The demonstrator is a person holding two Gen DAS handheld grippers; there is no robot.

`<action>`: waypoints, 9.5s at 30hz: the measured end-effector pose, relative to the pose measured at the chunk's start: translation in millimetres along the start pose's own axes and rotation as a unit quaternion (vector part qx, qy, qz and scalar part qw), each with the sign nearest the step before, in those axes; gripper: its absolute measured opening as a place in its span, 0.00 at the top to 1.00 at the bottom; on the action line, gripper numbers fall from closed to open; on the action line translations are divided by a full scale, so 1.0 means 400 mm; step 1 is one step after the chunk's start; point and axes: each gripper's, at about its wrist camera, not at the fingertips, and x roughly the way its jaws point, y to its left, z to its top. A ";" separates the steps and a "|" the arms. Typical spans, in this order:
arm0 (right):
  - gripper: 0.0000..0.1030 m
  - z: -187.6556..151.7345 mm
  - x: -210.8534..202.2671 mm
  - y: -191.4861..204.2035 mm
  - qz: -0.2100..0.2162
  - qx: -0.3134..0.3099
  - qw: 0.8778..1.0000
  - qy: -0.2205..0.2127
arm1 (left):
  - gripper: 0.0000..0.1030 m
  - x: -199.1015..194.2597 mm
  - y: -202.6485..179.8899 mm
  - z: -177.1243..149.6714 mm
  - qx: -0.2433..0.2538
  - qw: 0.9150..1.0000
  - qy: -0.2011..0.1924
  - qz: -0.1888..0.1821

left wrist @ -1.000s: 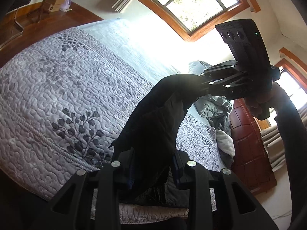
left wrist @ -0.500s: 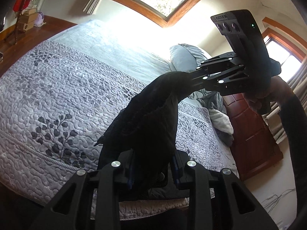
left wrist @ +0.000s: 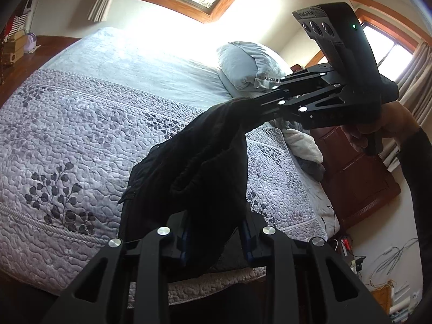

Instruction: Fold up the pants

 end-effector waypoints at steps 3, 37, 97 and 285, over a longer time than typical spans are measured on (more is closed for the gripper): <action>0.86 -0.036 -0.008 -0.007 -0.009 0.006 1.000 -0.002 | 0.72 0.018 -0.033 -0.005 0.011 1.000 0.006 -0.001; 0.89 -0.431 0.028 -0.083 -0.077 0.034 0.996 -0.008 | 0.72 0.264 -0.300 -0.109 0.094 0.991 0.093 -0.013; 0.92 -0.763 0.453 -0.225 -0.082 0.013 0.996 0.032 | 0.72 0.756 -0.337 -0.305 0.087 0.968 0.237 0.012; 0.22 -0.788 0.468 -0.375 0.105 0.596 0.770 -0.203 | 0.21 0.568 0.713 0.285 -0.159 0.980 0.119 -0.002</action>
